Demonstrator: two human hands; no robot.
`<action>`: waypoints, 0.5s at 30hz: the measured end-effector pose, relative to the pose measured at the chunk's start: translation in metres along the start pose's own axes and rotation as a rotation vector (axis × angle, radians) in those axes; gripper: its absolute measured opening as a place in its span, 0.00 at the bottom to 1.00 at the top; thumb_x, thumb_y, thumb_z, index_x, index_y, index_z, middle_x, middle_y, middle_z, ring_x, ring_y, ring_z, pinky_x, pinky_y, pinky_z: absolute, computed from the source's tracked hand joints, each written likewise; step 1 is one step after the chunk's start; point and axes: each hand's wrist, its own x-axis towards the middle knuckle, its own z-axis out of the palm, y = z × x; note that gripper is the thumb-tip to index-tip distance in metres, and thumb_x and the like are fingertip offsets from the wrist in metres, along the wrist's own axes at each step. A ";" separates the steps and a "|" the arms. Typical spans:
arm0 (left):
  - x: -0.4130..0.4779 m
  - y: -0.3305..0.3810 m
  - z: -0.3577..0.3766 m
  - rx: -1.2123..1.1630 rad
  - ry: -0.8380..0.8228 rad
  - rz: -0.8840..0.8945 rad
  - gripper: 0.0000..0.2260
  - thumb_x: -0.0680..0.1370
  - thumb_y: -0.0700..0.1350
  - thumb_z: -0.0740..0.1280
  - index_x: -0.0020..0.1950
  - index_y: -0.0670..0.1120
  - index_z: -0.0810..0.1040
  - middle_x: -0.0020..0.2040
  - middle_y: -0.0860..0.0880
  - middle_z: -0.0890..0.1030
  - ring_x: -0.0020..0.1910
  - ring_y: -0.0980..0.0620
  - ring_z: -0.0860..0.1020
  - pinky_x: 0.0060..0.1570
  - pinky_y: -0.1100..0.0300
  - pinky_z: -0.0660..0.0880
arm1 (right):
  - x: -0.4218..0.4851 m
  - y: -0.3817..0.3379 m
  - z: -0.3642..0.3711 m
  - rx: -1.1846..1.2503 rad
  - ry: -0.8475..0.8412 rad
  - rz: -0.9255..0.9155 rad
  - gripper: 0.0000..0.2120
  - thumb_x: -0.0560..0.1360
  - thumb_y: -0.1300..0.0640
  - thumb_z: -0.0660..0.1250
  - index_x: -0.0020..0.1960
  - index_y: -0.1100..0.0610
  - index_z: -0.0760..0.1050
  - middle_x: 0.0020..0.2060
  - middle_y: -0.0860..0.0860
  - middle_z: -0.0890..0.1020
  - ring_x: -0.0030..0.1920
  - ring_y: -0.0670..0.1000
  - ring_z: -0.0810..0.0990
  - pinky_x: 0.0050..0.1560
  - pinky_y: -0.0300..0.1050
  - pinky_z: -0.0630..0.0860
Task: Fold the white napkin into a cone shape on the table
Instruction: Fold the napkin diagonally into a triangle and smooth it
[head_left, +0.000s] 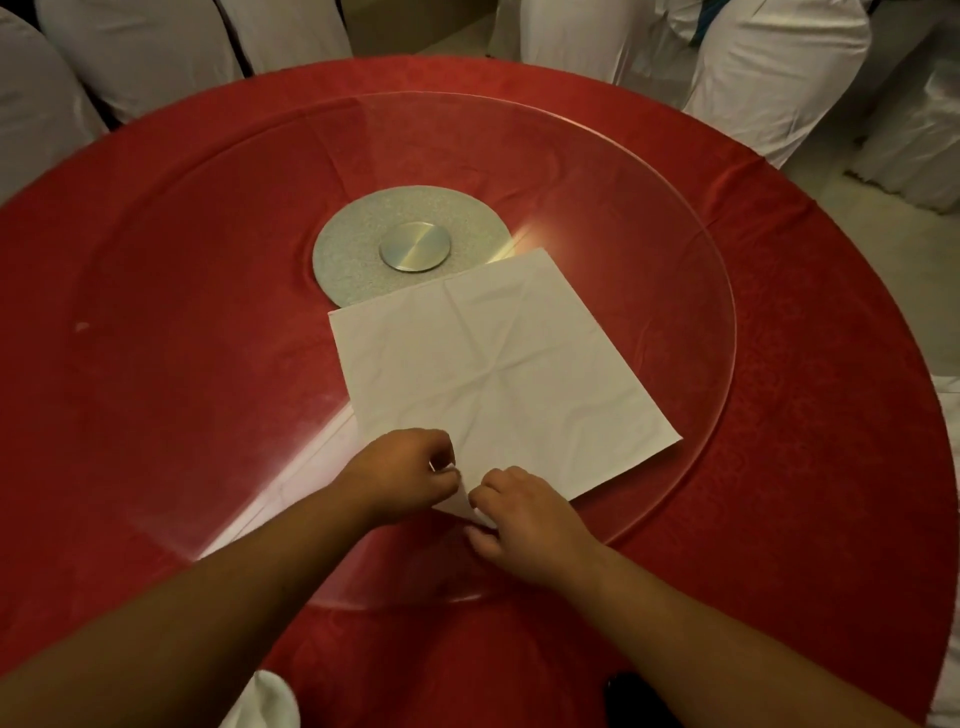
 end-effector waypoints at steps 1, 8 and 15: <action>0.007 0.002 0.000 -0.027 0.013 -0.011 0.05 0.74 0.56 0.67 0.42 0.57 0.75 0.41 0.56 0.79 0.42 0.53 0.78 0.37 0.58 0.70 | 0.003 0.004 0.000 0.029 0.023 0.015 0.10 0.76 0.47 0.62 0.44 0.53 0.73 0.42 0.50 0.77 0.43 0.54 0.74 0.40 0.50 0.71; 0.058 -0.020 -0.020 -0.102 0.304 -0.077 0.30 0.71 0.70 0.70 0.65 0.53 0.76 0.60 0.53 0.80 0.58 0.50 0.79 0.56 0.53 0.76 | 0.058 0.073 -0.035 0.434 0.142 0.358 0.09 0.78 0.49 0.62 0.43 0.52 0.69 0.34 0.49 0.76 0.36 0.52 0.76 0.37 0.50 0.72; 0.088 -0.063 -0.024 0.124 0.641 -0.162 0.39 0.71 0.72 0.63 0.73 0.47 0.73 0.76 0.44 0.72 0.74 0.42 0.69 0.73 0.40 0.65 | 0.146 0.165 -0.076 0.486 0.261 0.482 0.02 0.79 0.52 0.64 0.48 0.49 0.74 0.34 0.44 0.77 0.34 0.46 0.75 0.37 0.43 0.67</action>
